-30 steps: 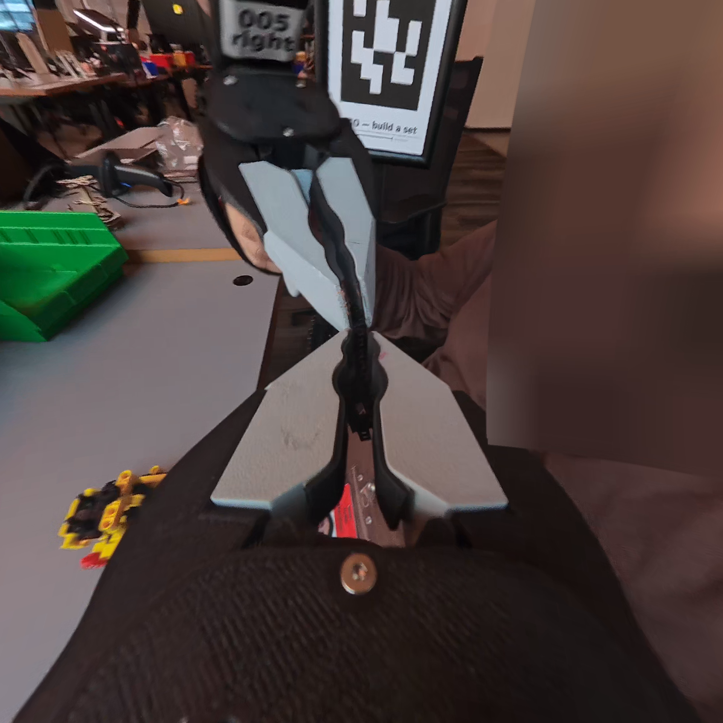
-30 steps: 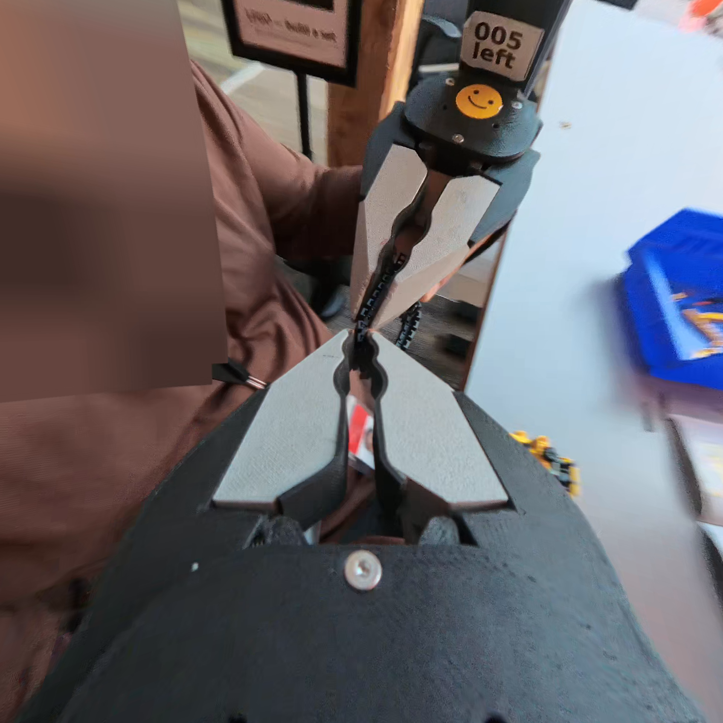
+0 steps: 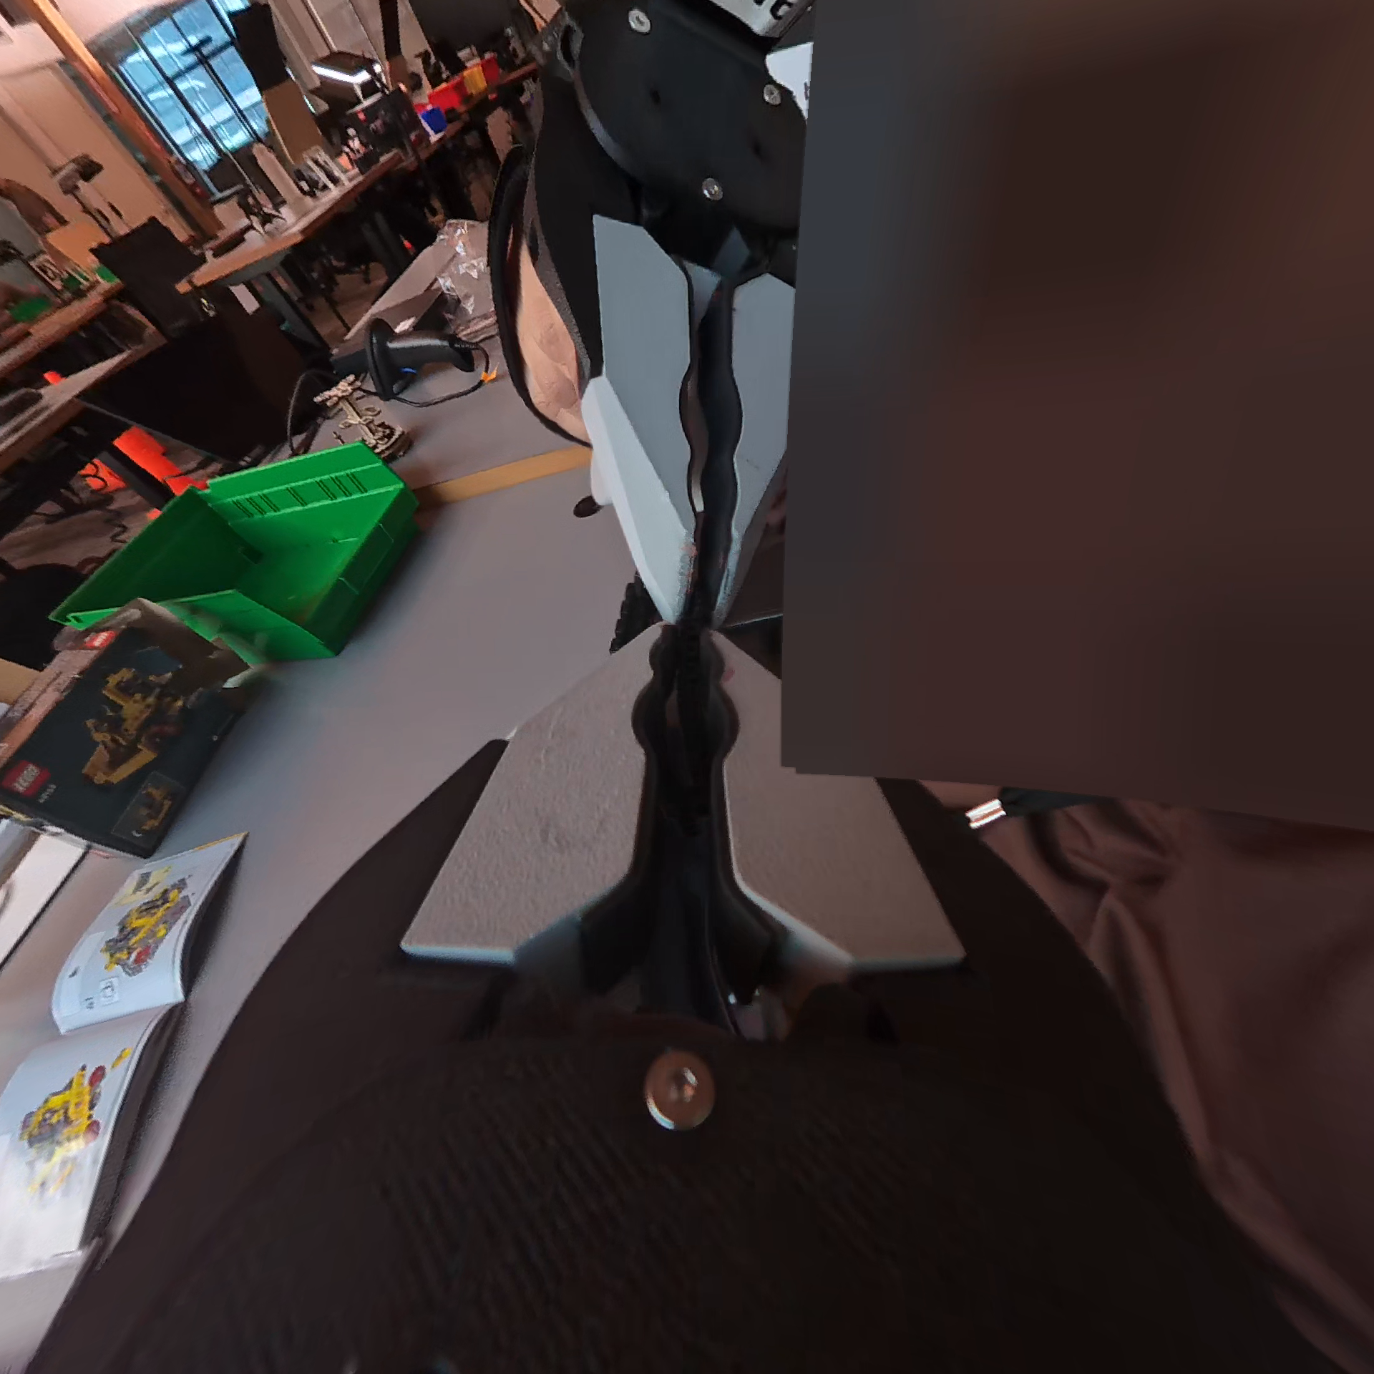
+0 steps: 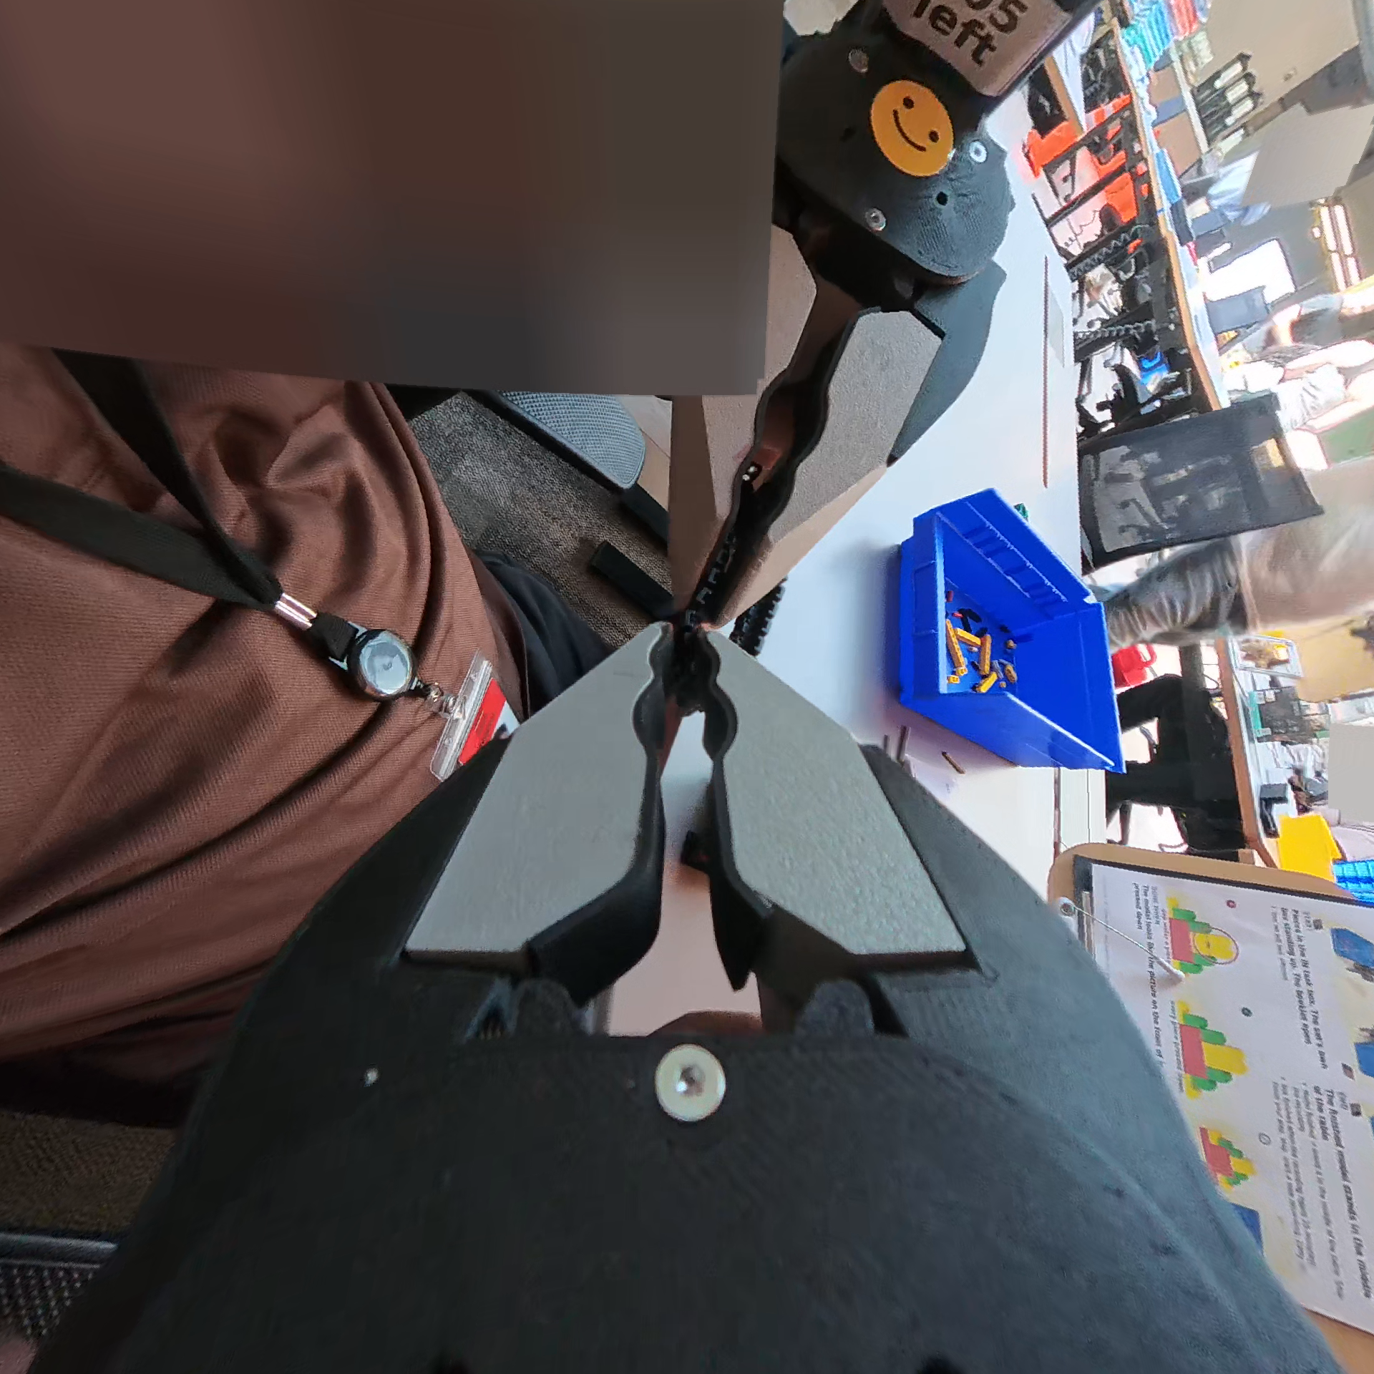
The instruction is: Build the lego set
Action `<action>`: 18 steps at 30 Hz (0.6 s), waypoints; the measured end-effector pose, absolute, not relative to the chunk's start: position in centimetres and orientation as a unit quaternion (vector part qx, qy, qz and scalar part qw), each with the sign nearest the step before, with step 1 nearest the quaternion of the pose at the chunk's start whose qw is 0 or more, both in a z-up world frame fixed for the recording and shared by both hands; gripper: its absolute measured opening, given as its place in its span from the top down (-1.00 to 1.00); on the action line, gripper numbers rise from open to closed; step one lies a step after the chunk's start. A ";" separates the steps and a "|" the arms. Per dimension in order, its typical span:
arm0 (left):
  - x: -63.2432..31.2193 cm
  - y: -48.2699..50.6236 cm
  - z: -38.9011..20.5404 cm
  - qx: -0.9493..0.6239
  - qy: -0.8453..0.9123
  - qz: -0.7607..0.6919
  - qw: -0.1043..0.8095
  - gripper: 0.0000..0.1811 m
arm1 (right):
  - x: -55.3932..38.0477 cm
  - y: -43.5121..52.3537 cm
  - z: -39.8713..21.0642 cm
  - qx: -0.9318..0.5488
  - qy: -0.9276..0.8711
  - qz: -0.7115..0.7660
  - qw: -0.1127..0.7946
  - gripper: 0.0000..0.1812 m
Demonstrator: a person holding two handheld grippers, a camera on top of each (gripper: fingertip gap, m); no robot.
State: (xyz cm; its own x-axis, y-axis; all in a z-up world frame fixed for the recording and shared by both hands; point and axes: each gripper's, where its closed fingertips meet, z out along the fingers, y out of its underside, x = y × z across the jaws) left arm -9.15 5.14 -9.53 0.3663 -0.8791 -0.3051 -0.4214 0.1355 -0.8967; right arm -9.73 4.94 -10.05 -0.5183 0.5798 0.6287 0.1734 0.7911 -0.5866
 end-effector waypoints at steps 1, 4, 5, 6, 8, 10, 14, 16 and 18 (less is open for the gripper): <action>-9.1 5.3 -9.6 -0.626 0.520 -0.208 0.542 0.98 | -9.7 5.1 -10.2 -0.223 -0.841 0.231 0.436 1.00; -9.1 6.0 -9.9 -0.635 0.510 -0.190 0.547 0.98 | -9.6 5.7 -10.4 -0.218 -0.843 0.218 0.440 1.00; -9.0 6.0 -10.1 -0.638 0.512 -0.194 0.542 0.98 | -9.5 5.6 -10.6 -0.212 -0.846 0.218 0.438 1.00; -8.9 6.0 -10.2 -0.641 0.511 -0.197 0.538 0.98 | -9.5 5.7 -10.7 -0.209 -0.847 0.213 0.440 1.00; -8.9 6.2 -10.4 -0.645 0.508 -0.202 0.534 0.98 | -9.4 5.8 -11.0 -0.201 -0.850 0.206 0.441 0.99; -8.7 6.1 -10.6 -0.649 0.505 -0.217 0.526 0.98 | -9.3 5.8 -11.1 -0.191 -0.853 0.198 0.444 0.99; -8.5 6.1 -10.9 -0.651 0.506 -0.231 0.517 0.98 | -9.1 5.7 -11.4 -0.179 -0.857 0.186 0.446 0.99; -8.5 6.1 -11.0 -0.652 0.508 -0.229 0.514 0.98 | -9.0 5.7 -11.5 -0.174 -0.859 0.181 0.446 0.99; -8.4 6.0 -11.2 -0.653 0.509 -0.229 0.511 0.98 | -9.0 5.6 -11.7 -0.171 -0.861 0.180 0.445 0.99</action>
